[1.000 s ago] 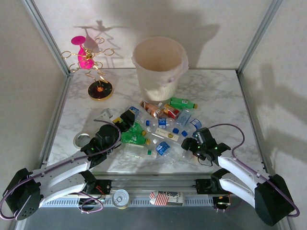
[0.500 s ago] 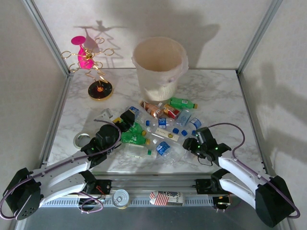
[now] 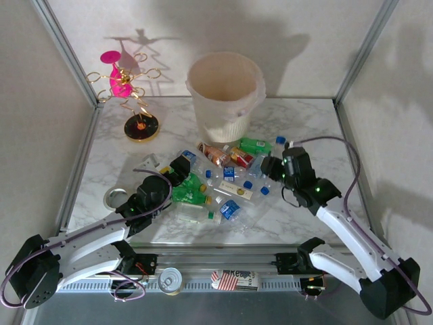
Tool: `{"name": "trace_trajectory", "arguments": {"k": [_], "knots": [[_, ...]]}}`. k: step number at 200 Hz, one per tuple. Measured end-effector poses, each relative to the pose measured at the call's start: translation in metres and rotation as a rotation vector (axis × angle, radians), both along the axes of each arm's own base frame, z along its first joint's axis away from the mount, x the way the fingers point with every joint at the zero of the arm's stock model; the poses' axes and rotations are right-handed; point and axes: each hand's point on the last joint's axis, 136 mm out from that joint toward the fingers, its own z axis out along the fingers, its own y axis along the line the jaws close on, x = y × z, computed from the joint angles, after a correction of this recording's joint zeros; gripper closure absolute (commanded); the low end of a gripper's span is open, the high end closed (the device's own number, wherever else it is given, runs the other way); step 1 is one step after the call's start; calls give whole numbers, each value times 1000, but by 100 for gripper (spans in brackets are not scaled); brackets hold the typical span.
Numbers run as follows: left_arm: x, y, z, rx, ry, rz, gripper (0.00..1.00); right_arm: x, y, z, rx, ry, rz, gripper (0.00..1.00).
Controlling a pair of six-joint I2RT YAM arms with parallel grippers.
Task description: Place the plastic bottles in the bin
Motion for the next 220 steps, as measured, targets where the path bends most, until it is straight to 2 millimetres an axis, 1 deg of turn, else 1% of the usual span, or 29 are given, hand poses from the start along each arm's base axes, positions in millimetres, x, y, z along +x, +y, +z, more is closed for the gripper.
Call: {"name": "trace_trajectory", "arguments": {"k": [26,46,93,106,120,136,148,161,192,209,220], "knots": [[0,0,-1,-2,2,1,0,33,11,45,-12,-133,0,49],[-2,2,0,0,5,1,1,56,23,80,4,-233,10,49],[-10,12,5,-2,1,12,0,106,61,164,47,-444,72,49],[-14,16,2,-3,4,13,0,120,71,183,54,-495,90,49],[-17,19,-4,0,16,15,0,134,83,196,56,-529,113,49],[-20,22,-7,-2,25,21,0,153,97,202,50,-551,134,49],[-21,25,-6,-2,26,25,0,168,108,201,36,-555,148,49],[-24,27,-4,-6,22,30,0,186,119,196,19,-551,159,48],[-30,35,2,-17,10,40,1,226,148,171,-18,-505,206,47],[-33,40,4,-23,3,51,0,243,161,156,-28,-470,230,46],[-36,44,5,-30,-3,58,1,253,169,143,-36,-438,251,44]]}}
